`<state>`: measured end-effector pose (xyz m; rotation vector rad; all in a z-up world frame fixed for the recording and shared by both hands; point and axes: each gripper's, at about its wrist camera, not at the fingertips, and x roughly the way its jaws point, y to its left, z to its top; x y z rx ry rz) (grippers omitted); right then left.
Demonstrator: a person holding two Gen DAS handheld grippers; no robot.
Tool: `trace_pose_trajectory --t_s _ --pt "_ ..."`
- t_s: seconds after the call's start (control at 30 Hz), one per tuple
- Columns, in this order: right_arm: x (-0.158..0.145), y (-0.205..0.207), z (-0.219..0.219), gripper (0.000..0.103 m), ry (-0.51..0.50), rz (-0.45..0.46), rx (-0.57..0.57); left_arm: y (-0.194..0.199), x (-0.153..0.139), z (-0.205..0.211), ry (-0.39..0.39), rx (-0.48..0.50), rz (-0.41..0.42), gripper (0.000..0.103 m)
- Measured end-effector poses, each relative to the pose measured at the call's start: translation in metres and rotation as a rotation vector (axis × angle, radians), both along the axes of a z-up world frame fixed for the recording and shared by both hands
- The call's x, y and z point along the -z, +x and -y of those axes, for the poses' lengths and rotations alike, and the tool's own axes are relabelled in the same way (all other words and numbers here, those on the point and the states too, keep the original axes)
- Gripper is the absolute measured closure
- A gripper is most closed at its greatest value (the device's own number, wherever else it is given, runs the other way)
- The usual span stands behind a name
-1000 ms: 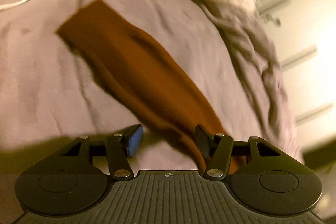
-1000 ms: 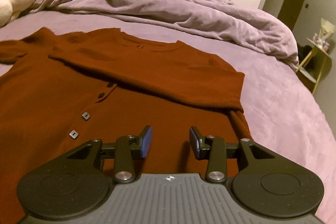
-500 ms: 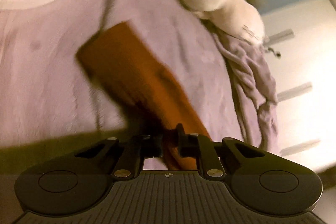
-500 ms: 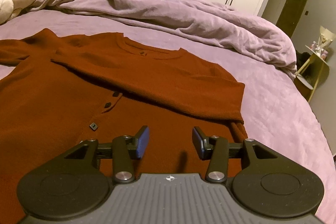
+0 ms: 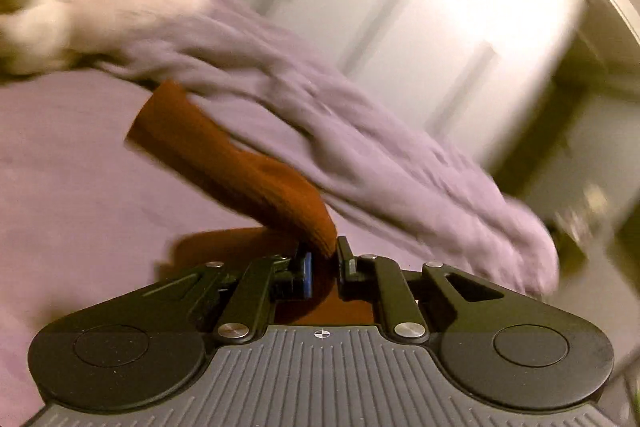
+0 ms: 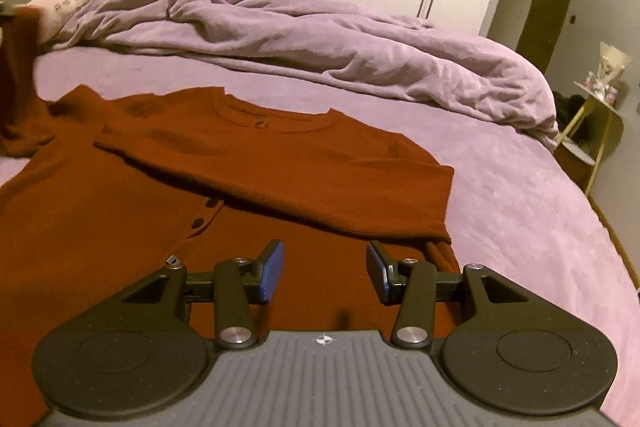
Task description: Fold small clothes
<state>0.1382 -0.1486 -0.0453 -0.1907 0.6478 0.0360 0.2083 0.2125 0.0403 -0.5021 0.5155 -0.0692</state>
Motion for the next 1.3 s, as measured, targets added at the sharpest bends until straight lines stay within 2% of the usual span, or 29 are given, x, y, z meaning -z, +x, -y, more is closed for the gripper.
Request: trace_pose_trajectory --t_s 0.03,0.1,0.17,0.27,0.43,0.5,0.67,0.83,1.03,1.13,1.2,1.23,1.27,1.3 --pt "-0.001 -0.001 0.004 0.058 0.009 0.000 0.008 0.006 0.007 0.030 0.026 0.056 -0.028 0.085" --pt "-0.002 -0.003 0.009 0.058 0.015 -0.002 0.019 0.011 0.026 0.070 0.063 0.126 -0.082 0.072" --pt "-0.003 -0.004 0.016 0.058 0.019 -0.003 0.027 0.008 0.049 0.103 0.113 0.180 -0.138 0.068" --pt "-0.004 -0.003 0.025 0.058 0.028 -0.012 0.017 -0.007 0.079 0.119 0.164 0.208 -0.217 0.064" --pt "-0.006 0.015 0.026 0.058 0.123 -0.046 -0.041 -0.020 0.098 0.084 0.233 0.099 -0.302 0.057" --pt "-0.007 0.030 0.022 0.058 0.233 -0.071 -0.061 -0.025 0.096 0.062 0.236 0.057 -0.306 0.050" --pt "0.003 0.077 0.010 0.059 0.543 -0.166 -0.073 -0.029 0.097 0.030 0.219 0.004 -0.333 0.046" --pt "0.018 0.120 0.000 0.059 0.592 -0.213 -0.029 -0.033 0.105 0.028 0.267 0.005 -0.345 0.041" --pt "0.037 0.153 -0.015 0.059 0.545 -0.261 -0.054 -0.026 0.111 0.028 0.269 0.000 -0.352 0.037" --pt "0.043 0.160 -0.022 0.060 0.543 -0.250 -0.080 -0.022 0.112 0.029 0.292 -0.003 -0.363 0.034" --pt "0.042 0.160 -0.027 0.075 0.513 -0.234 -0.101 -0.018 0.115 0.032 0.303 0.000 -0.369 0.033" --pt "0.040 0.159 -0.030 0.092 0.489 -0.223 -0.112 -0.017 0.116 0.034 0.308 -0.002 -0.375 0.033" --pt "0.037 0.158 -0.031 0.098 0.477 -0.213 -0.134 -0.016 0.117 0.036 0.316 -0.006 -0.379 0.033" --pt "0.033 0.156 -0.031 0.098 0.469 -0.200 -0.149 -0.016 0.117 0.038 0.324 -0.010 -0.376 0.033"
